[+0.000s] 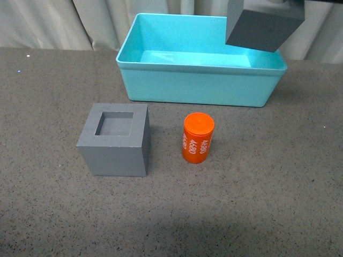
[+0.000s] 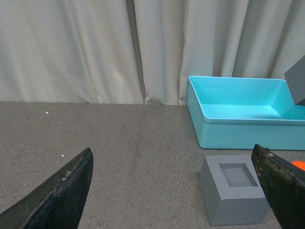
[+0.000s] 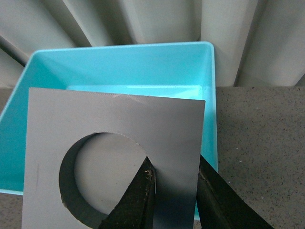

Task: Place gray and orange parts in blue box

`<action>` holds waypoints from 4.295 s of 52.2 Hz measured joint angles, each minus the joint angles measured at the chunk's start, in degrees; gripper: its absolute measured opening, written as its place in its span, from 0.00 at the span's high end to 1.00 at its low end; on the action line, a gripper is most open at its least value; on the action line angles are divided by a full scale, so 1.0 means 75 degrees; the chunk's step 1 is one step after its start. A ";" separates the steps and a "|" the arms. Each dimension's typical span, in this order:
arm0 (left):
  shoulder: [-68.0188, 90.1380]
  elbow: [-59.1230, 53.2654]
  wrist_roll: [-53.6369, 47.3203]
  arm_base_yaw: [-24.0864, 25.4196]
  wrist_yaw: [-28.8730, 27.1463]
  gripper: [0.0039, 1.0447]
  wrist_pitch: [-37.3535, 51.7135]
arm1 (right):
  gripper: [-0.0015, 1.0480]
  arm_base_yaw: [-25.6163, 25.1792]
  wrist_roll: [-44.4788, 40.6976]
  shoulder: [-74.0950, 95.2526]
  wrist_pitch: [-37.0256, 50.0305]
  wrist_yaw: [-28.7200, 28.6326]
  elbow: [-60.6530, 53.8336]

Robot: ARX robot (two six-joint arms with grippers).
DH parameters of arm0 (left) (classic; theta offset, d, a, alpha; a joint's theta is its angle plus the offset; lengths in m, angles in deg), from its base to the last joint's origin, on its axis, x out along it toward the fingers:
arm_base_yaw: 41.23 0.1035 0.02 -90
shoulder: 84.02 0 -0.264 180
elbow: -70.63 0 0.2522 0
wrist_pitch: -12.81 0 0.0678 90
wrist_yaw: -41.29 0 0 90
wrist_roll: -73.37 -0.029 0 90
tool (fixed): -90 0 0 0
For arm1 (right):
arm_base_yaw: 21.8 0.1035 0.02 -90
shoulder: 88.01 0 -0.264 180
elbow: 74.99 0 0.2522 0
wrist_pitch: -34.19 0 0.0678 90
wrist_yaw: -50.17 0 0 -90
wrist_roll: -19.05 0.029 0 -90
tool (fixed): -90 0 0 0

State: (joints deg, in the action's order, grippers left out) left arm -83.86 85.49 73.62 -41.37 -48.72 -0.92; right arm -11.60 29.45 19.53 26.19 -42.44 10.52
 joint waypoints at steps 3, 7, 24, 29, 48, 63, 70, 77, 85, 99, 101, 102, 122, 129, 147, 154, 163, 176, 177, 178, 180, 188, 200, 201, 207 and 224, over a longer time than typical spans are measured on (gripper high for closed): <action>0.0000 0.0000 0.0000 0.0000 0.0000 0.06 0.0000 | 0.83 0.0009 -0.0114 0.0321 -0.0125 0.0070 0.0259; 0.0000 0.0000 0.0000 0.0000 0.0000 0.06 0.0000 | 0.83 0.0035 -0.0259 0.0691 -0.0286 0.0131 0.0501; 0.0000 0.0000 0.0000 0.0000 0.0000 0.06 0.0000 | 0.83 0.0026 -0.0388 0.1810 -0.0321 0.0137 0.1099; 0.0003 0.0000 0.0000 0.0000 0.0000 0.06 0.0000 | 0.83 -0.0020 -0.0385 0.2133 -0.0510 0.0131 0.1390; 0.0000 0.0000 0.0000 0.0000 0.0000 0.06 0.0000 | 0.83 -0.0090 -0.0332 0.2632 -0.1250 0.0000 0.2229; 0.0000 0.0000 0.0000 0.0000 0.0000 0.06 0.0000 | 0.35 -0.0093 -0.0321 0.2291 -0.0752 -0.0023 0.1693; 0.0000 0.0000 0.0000 0.0000 0.0000 0.06 0.0000 | 0.15 -0.0131 -0.0356 0.1475 0.0163 0.0035 0.0740; 0.0003 0.0000 0.0000 0.0000 0.0000 0.06 0.0000 | 0.10 -0.0192 -0.0632 -0.0125 0.1614 0.0490 -0.0886; 0.0000 0.0000 0.0000 0.0000 0.0000 0.06 0.0000 | 0.09 -0.0219 -0.1177 -0.1906 0.3319 0.1110 -0.3127; 0.0000 0.0000 0.0003 0.0000 0.0000 0.06 0.0000 | 0.09 -0.0356 -0.1113 -0.3605 0.3587 0.1078 -0.5689; 0.0003 0.0000 0.0000 0.0000 0.0000 0.06 0.0000 | 0.09 -0.0356 -0.1102 -0.3856 0.3576 0.1128 -0.6006; 0.0003 0.0000 0.0000 0.0000 0.0000 0.06 0.0000 | 0.09 -0.0356 -0.1093 -0.3914 0.3558 0.1145 -0.6070; 0.4922 0.1615 0.1626 0.0204 -0.1195 0.06 0.0102 | 0.09 -0.0356 -0.1011 -0.4199 0.3494 0.1177 -0.6324; 0.7184 0.2600 0.1877 0.0449 -0.0277 0.06 0.0956 | 0.09 -0.0356 -0.1008 -0.4199 0.3494 0.1180 -0.6324; 1.0786 0.4552 0.1364 -0.0452 0.0178 0.06 0.1346 | 0.09 -0.0356 -0.1008 -0.4199 0.3494 0.1180 -0.6324; 1.1354 0.4878 0.1265 -0.0592 0.0256 0.06 0.1207 | 0.09 -0.0361 -0.1011 -0.4199 0.3494 0.1186 -0.6324; 1.1852 0.4954 0.1049 -0.0845 0.0539 0.06 0.1116 | 0.09 -0.0361 -0.1008 -0.4199 0.3494 0.1186 -0.6324; 1.2444 0.5394 0.0959 -0.1093 0.0740 0.06 0.1163 | 0.09 -0.0361 -0.1008 -0.4199 0.3494 0.1177 -0.6324; 1.2482 0.5421 0.0950 -0.1107 0.0743 0.06 0.1160 | 0.09 -0.0361 -0.1008 -0.4199 0.3494 0.1180 -0.6324; 1.2514 0.5450 0.0953 -0.1113 0.0743 0.06 0.1148 | 0.09 -0.0361 -0.1008 -0.4199 0.3494 0.1183 -0.6324; 1.2610 0.5540 0.0953 -0.1151 0.0752 0.06 0.1110 | 0.09 -0.0364 -0.1008 -0.4199 0.3494 0.1186 -0.6324; 1.3065 0.5776 0.0991 -0.1259 0.0816 0.06 0.0991 | 0.09 -0.0361 -0.1008 -0.4199 0.3494 0.1189 -0.6324; 1.3942 0.6161 0.1183 -0.1314 0.0606 0.06 0.0935 | 0.09 -0.0361 -0.1008 -0.4199 0.3494 0.1183 -0.6324; 1.3951 0.6164 0.1180 -0.1320 0.0603 0.06 0.0935 | 0.09 -0.0361 -0.1008 -0.4199 0.3494 0.1183 -0.6324; 1.4047 0.6228 0.1172 -0.1402 0.0551 0.20 0.0734 | 0.09 -0.0361 -0.1008 -0.4199 0.3494 0.1183 -0.6324; 1.4088 0.6312 0.1262 -0.1530 0.0592 0.64 0.0650 | 0.09 -0.0361 -0.1008 -0.4199 0.3494 0.1183 -0.6324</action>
State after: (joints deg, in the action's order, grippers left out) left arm 21.80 132.84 83.08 -52.84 -44.28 3.95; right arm -14.31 21.88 -11.96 52.40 -33.57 -36.91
